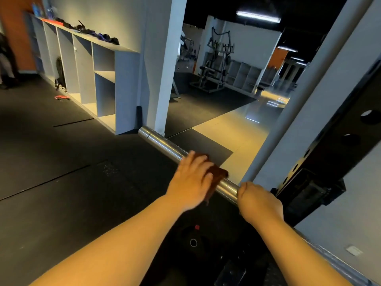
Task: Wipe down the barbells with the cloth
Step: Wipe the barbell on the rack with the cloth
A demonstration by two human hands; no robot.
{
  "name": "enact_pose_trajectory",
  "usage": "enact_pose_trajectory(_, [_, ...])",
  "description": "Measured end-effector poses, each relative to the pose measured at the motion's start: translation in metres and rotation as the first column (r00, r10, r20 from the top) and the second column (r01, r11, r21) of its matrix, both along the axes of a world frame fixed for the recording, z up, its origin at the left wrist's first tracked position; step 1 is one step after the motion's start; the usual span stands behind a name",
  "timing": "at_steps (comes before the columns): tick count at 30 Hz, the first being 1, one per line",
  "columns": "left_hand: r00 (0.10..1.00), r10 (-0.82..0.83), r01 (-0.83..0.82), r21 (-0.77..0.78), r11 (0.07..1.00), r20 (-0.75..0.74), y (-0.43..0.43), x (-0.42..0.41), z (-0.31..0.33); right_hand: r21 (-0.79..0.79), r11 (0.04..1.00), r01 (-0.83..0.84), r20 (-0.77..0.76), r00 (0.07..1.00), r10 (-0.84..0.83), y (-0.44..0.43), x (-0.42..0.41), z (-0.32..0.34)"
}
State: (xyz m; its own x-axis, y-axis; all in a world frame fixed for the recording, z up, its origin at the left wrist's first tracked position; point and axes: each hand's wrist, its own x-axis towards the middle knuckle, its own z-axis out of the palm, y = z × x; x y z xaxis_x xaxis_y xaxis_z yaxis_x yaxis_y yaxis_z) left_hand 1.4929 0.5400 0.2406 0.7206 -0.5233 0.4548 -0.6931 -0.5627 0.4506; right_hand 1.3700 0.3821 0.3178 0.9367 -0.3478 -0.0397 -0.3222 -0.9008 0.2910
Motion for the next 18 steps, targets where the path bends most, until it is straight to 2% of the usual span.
enact_pose_trajectory(3, [0.986, 0.158, -0.155, 0.064, 0.986, -0.059, 0.003, 0.026, 0.000, -0.019, 1.000, -0.002, 0.016, 1.000, 0.002, 0.002, -0.001, 0.000])
enact_pose_trajectory(6, [0.955, 0.229, -0.238, -0.024, 0.971, -0.190, -0.025, 0.002, 0.012, -0.037, 0.999, -0.019, 0.063, 0.998, 0.021, 0.003, 0.000, -0.001])
enact_pose_trajectory(8, [0.960, 0.213, -0.229, -0.069, 0.971, -0.179, -0.041, -0.024, 0.017, -0.044, 0.998, -0.045, 0.100, 0.994, 0.050, -0.001, 0.001, -0.006])
enact_pose_trajectory(13, [0.988, 0.109, -0.116, -0.057, 0.992, -0.114, -0.050, -0.063, 0.003, -0.055, 0.994, -0.094, 0.212, 0.972, 0.103, -0.009, 0.006, -0.018])
enact_pose_trajectory(18, [0.995, 0.085, -0.085, -0.001, 0.996, -0.049, -0.032, -0.039, 0.004, 0.041, 0.989, -0.143, 0.252, 0.959, 0.128, -0.013, 0.005, -0.018])
